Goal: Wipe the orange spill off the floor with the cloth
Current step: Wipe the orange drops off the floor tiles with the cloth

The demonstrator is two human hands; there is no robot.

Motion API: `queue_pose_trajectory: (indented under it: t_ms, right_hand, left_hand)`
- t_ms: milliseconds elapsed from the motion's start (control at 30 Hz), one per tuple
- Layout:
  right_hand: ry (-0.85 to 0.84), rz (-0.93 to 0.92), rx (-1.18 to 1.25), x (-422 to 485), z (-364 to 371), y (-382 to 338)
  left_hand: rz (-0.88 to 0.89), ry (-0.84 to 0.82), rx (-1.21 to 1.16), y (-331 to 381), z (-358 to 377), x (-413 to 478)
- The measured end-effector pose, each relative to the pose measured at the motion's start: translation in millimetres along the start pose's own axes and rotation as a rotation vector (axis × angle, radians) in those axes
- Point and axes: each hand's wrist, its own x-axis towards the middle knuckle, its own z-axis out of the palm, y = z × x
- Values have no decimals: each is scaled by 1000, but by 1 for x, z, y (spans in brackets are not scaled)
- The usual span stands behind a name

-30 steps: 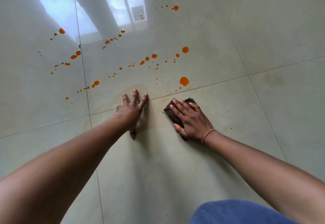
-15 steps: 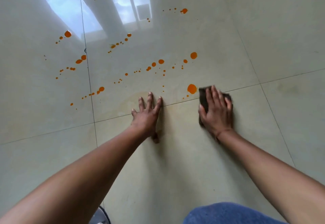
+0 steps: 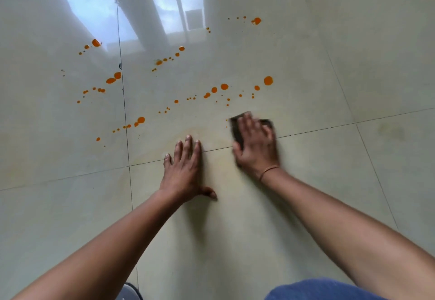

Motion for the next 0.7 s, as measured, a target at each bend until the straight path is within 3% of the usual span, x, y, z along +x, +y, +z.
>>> queue_pose_trajectory:
  t_ms: [100,167,200,267,333,433,533,633,700]
  right_hand:
    - [-163,-378,-35,-62,4,-21]
    - [-164,-480,-47,-75,-2,8]
    - [-129,-438,-60,-66,0,21]
    - [-89,-140,-39,-26,-1,23]
    - [-56,-13,-13,5,7,-17]
    - [-128,-343,-60,-17,18,-69]
    - [-201,-598,-73,-50,5,-37]
    - [-177,-408,-107,-29,4,-20]
    - [-125,-243,-80,-7,16,-58]
  left_hand:
    - [14,6,40,-12,-3,-6]
    - [-26,39,66,-29,-4,-15]
    - [-53,51,65,-38,-2,-18]
    - [-104,67,29,-50,0,-21]
    - [-149,99,-15,-59,1,-21]
    - [-196,126,-64,-64,-3,-25]
    - [-274,118,-85,-75,-8,-37]
    - [-352,105,-108,-98,-9,-49]
    - [-387,88,-144,-114,-9,-53]
